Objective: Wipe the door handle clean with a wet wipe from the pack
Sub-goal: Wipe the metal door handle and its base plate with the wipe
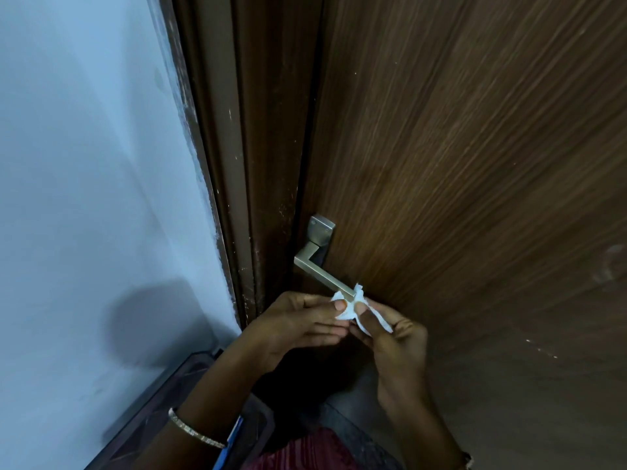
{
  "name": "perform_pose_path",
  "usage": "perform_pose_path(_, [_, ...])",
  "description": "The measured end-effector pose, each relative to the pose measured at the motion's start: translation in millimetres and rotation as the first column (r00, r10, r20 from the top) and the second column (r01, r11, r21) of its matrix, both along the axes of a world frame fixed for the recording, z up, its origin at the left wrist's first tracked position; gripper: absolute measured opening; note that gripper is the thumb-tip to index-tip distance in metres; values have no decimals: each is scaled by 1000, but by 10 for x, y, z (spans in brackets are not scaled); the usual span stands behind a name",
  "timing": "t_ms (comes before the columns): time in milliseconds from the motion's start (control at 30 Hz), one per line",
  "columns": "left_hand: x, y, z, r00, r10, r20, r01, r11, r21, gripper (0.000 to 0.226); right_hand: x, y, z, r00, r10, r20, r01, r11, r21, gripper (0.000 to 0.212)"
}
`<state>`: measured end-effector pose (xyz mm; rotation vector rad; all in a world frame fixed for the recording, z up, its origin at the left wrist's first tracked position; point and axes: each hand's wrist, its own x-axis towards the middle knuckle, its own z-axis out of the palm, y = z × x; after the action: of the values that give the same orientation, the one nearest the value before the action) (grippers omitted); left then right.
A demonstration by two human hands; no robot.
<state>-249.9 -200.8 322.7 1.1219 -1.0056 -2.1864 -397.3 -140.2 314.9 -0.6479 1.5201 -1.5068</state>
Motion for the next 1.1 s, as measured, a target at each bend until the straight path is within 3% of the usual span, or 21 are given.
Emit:
perform_pose_path(67, [74,-37,-30,990,71,124,-61,995,-80,22,-1,-9,74,947,-100,-307,75,993,-91,10])
perform_pose_path(167, [220,-98,-127,946,274,172,-242,952,-189,11,38,-107,411,742,-225,-631,43,956,-289,12])
perform_pose_path(233, [291,-129,-141,927,332,172,-289,929,-233,11,124,-274,571,623,-282,-730,-44,919,-392,14])
perform_pose_path(333, [303,-126,-124,925,336,175,-288,924,-251,10,260,-648,541,401,-306,-863,-219,883,-415,20])
perform_pose_path(433, [286,-99,-163,924,329,195,-275,926,-258,11,400,-911,425,82,-255,-963,-315,911,-268,28])
perform_pose_path(533, [286,-89,-187,921,333,200,-275,923,-268,13,471,-933,360,-52,-194,-980,-296,940,-170,33])
perform_pose_path(667, [314,-97,-154,918,343,201,-281,917,-281,13,321,-744,330,-9,-114,-993,-250,962,-108,39])
perform_pose_path(800, [343,-94,-112,923,334,191,-280,923,-264,14,172,-609,193,188,-24,-982,-226,972,-67,34])
perform_pose_path(933, [347,-77,-78,925,324,197,-268,926,-266,15,170,-638,189,446,3,-895,-216,971,-105,27])
perform_pose_path(1100, [352,-51,-51,921,332,202,-273,923,-270,15,146,-736,273,503,180,-845,-208,975,83,25])
